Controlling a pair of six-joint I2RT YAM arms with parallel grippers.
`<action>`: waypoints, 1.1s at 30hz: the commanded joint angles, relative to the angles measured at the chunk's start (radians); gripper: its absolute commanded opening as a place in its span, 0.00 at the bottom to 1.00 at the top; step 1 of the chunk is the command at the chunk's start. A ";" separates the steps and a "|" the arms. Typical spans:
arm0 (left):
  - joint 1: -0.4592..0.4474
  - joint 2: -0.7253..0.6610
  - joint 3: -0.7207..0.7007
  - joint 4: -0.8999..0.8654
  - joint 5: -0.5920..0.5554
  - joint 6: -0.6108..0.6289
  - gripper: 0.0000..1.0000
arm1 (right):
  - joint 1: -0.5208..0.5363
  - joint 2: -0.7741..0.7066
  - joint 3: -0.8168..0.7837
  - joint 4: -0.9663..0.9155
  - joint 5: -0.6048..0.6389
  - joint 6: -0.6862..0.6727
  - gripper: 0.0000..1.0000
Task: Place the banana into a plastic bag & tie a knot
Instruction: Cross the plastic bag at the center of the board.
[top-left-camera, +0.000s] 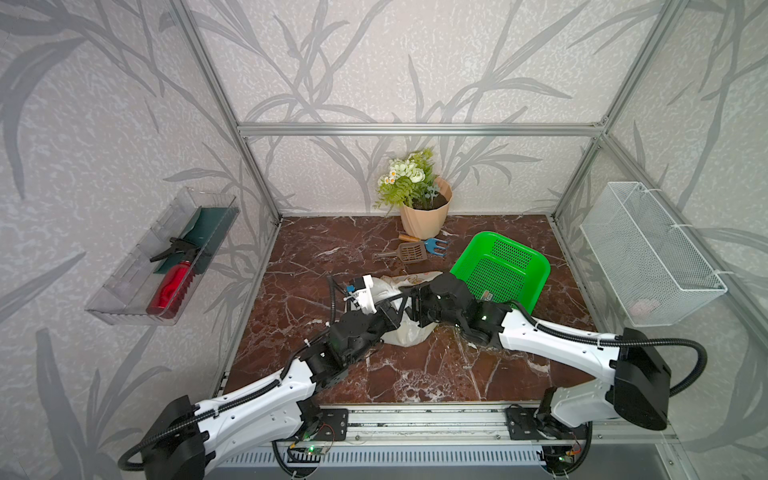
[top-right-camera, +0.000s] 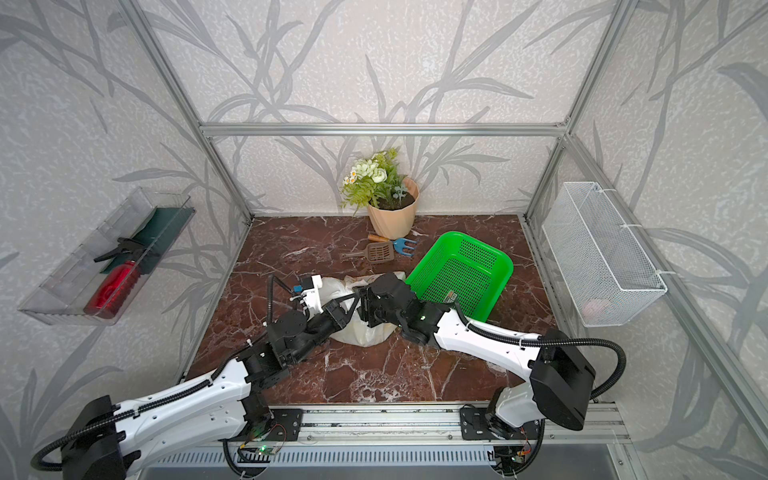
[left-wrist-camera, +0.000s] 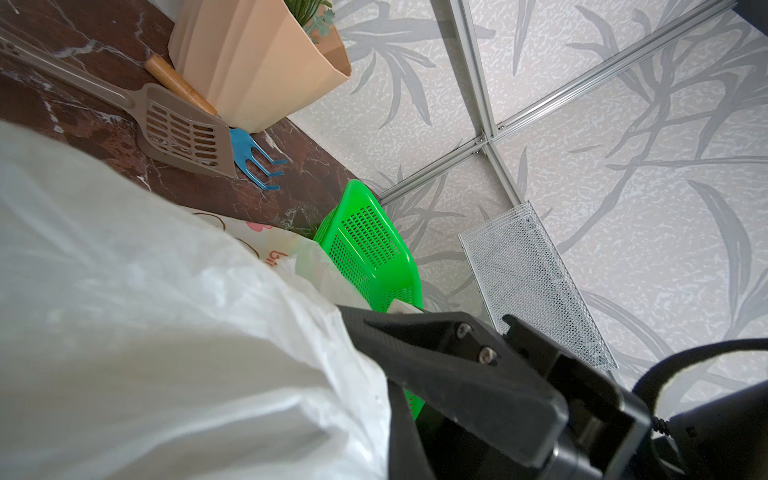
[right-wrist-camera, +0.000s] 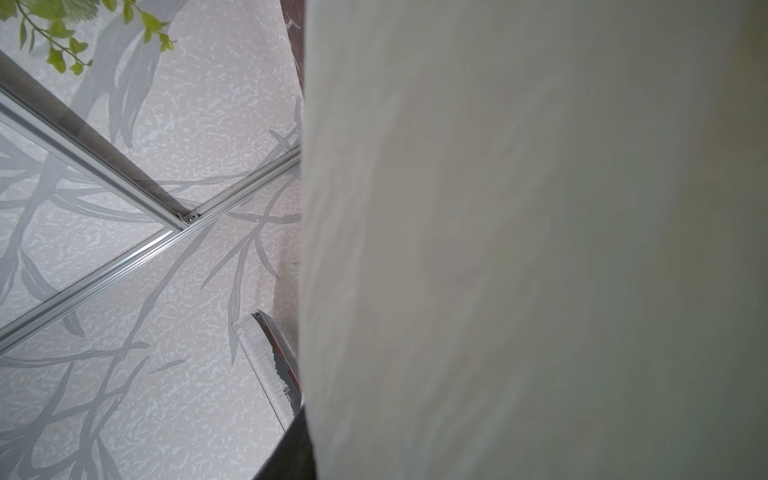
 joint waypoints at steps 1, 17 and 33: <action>-0.009 -0.019 0.003 0.075 0.006 0.033 0.00 | -0.006 -0.004 -0.014 -0.004 0.001 0.482 0.30; -0.014 -0.137 0.189 -0.420 -0.110 -0.092 0.99 | -0.007 0.025 -0.010 0.061 -0.031 0.437 0.00; 0.053 -0.088 0.655 -1.161 -0.218 -0.237 0.87 | -0.117 0.204 0.027 0.486 -0.343 -0.135 0.00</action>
